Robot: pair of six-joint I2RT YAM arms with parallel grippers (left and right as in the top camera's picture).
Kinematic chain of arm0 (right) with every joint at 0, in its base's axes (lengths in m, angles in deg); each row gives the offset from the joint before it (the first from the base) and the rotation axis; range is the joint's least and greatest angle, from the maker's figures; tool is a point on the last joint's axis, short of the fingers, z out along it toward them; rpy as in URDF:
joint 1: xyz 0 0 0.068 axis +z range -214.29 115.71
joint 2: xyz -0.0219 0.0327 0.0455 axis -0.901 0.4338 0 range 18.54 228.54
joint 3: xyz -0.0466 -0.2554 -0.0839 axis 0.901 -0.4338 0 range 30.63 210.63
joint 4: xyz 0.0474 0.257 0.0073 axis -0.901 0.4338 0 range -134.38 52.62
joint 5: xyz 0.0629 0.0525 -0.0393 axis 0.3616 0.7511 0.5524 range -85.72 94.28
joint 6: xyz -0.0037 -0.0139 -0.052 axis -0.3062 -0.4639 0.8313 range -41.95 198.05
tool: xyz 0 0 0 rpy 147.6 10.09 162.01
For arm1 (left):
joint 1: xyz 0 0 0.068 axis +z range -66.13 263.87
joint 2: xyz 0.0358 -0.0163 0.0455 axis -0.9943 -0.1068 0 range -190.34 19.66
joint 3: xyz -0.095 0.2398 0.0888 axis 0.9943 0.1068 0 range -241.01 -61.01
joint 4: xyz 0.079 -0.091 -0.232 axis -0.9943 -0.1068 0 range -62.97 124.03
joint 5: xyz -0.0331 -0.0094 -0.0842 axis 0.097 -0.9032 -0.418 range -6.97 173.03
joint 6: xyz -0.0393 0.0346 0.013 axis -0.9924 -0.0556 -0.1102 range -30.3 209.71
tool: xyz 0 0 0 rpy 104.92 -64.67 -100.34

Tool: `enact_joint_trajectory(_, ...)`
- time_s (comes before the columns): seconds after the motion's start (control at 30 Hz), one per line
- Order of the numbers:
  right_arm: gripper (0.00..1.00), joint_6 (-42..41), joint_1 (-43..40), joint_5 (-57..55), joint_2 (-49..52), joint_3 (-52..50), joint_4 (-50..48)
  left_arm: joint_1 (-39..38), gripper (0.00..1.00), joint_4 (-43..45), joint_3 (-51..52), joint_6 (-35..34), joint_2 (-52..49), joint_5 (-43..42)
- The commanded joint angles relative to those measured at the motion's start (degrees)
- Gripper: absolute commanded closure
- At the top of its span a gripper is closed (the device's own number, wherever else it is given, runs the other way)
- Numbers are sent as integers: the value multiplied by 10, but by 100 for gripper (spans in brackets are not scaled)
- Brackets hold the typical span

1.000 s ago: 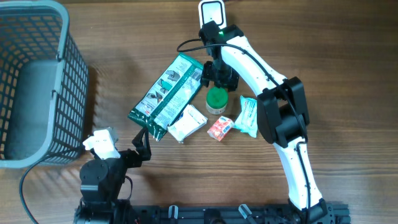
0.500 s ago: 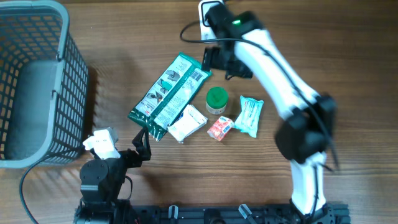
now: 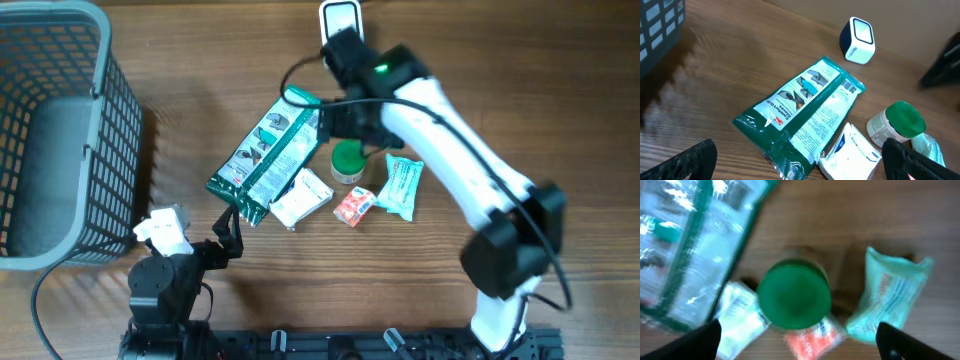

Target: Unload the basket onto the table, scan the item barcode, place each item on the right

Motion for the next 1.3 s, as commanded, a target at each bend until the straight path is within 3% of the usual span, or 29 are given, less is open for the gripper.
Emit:
enact_joint_trajectory(0.0,0,-6,-2,29,-1,-49,-58,3,0,2,4,-5,2,8)
enact_joint_trajectory(0.73,1,-16,-2,63,66,-129,-147,3,0,2,4,-5,2,8)
enact_joint_trajectory(0.87,9,-16,-2,63,82,-129,-146,3,0,2,4,-5,2,8)
enact_joint_trajectory(1.07,32,-18,-3,63,91,-128,-141,3,0,2,4,-5,2,8)
enact_joint_trajectory(1.27,44,-17,-17,64,91,-75,-46,3,0,2,4,-5,2,8)
